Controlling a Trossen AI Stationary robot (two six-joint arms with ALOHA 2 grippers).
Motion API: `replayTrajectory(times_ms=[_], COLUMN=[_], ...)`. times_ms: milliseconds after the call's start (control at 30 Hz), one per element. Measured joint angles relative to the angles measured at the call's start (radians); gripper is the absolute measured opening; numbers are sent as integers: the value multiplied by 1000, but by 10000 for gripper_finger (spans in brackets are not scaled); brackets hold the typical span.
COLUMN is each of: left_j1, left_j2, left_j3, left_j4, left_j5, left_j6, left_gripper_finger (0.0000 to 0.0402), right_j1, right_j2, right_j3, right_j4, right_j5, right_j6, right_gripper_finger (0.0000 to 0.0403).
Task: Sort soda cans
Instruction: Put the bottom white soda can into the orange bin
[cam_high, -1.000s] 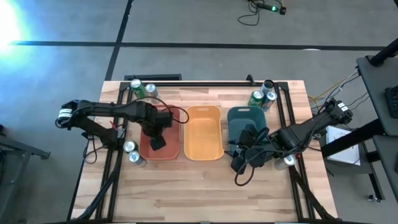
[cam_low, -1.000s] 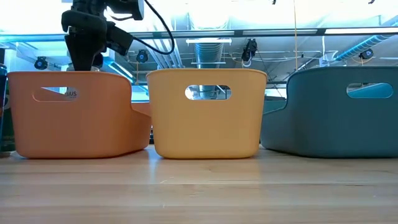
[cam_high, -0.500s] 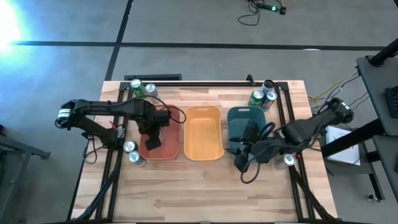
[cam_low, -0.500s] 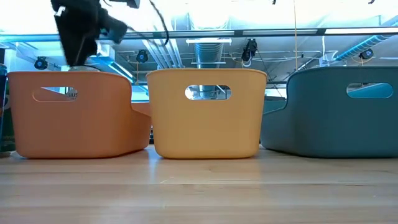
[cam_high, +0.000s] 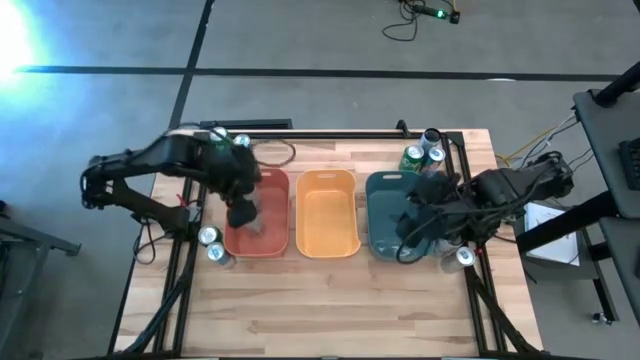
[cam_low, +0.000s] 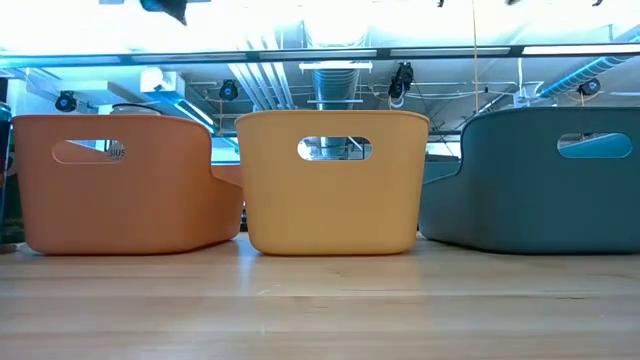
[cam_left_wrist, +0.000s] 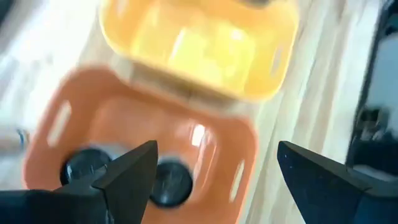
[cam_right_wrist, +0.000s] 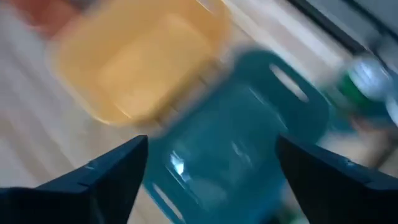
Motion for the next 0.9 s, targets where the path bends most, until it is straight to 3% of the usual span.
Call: replayTrajectory(times_ms=[100,200,433,667,900], left_j1=[0,0,-7,-59,-115], left_j2=[13,39,97,97,99], left_j3=[99,200,367,363,330], left_j4=[11,31,88,146,178], left_j5=[-65,-97,-99,-97,-99], left_j6=[-37,-68,-82,-45,-25], left_gripper_finger=[315,315,315,315,315], right_j1=[-29,-65,-64,-51,-50], right_j2=[-34,-55,-121,-183,-298], right_j3=[-31,-60,-239,-394,-486], right_j4=[33,1,-2,-3,-1], right_j5=[-85,-151,-195,-311,-355], right_j6=[141,379,573,618,676], right_gripper_finger=[368,367,364,364,364])
